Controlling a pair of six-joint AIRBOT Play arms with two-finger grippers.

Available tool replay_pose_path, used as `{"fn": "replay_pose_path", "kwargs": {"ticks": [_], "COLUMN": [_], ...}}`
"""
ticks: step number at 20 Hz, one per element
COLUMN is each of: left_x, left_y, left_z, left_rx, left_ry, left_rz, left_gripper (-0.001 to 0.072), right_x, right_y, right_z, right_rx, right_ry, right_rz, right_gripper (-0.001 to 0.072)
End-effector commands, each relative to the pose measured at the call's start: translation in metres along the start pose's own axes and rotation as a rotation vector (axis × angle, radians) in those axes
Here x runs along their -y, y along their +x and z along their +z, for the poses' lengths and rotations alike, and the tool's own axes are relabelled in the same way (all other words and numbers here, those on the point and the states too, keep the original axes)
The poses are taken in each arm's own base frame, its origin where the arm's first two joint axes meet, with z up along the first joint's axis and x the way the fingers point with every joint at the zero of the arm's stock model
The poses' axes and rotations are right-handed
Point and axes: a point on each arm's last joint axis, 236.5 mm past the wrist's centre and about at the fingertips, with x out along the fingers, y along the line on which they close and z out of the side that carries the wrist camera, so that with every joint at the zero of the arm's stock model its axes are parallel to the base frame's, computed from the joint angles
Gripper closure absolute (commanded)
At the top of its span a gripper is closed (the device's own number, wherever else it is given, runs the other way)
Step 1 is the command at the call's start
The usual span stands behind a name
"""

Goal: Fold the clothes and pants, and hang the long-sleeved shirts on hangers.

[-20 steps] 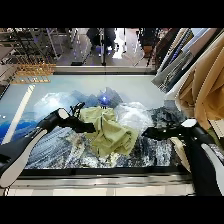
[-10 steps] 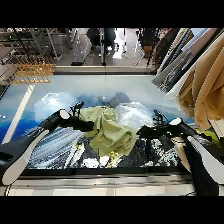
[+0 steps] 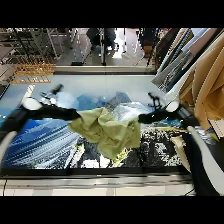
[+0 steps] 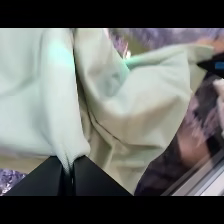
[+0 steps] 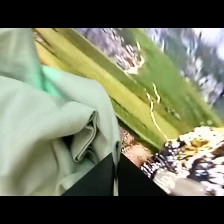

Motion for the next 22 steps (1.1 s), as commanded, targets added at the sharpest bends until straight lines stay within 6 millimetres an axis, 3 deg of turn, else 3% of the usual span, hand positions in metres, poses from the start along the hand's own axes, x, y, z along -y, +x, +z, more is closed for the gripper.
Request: {"fn": "replay_pose_path", "kwargs": {"ticks": [1,3,5,6,9,12,14,18,20,22], "left_x": [0.030,0.046,0.053,0.057,0.079,0.113,0.118,0.077,0.061,0.042], "left_y": [-0.106,-0.163,-0.202,-0.214,-0.235,-0.269,-0.285,-0.269,-0.257,-0.242], "left_z": [0.036,0.047,0.045,0.040,0.023,0.026,0.029,0.027,0.029,0.027], "left_rx": [0.233,0.370,0.445,0.460,0.466,0.590,0.653,0.575,0.541,0.505], "left_ry": [0.038,0.066,0.092,0.105,0.149,0.227,0.256,0.221,0.176,0.119], "left_rz": [-0.075,-0.080,-0.041,-0.028,-0.032,-0.072,-0.057,0.033,0.015,0.000], "left_gripper": [0.0695,0.0695,0.0695,0.0695,0.0695,0.0696,0.0696,0.0696,0.0695,0.0694], "right_x": [-0.037,-0.074,-0.103,-0.114,-0.135,-0.152,-0.154,-0.145,-0.141,-0.141], "right_y": [-0.126,-0.203,-0.260,-0.280,-0.312,-0.345,-0.355,-0.351,-0.332,-0.298], "right_z": [0.035,0.050,0.047,0.041,0.019,0.003,0.004,0.045,0.071,0.103], "right_rx": [0.152,0.332,0.460,0.498,0.548,0.632,0.670,0.755,0.766,0.764], "right_ry": [-0.184,-0.266,-0.323,-0.343,-0.380,-0.440,-0.445,-0.413,-0.375,-0.305], "right_rz": [-0.124,-0.147,-0.163,-0.164,-0.157,-0.181,-0.190,-0.194,-0.146,-0.032], "right_gripper": [0.0694,0.0694,0.0694,0.0694,0.0694,0.0694,0.0694,0.0694,0.0694,0.0694]}}
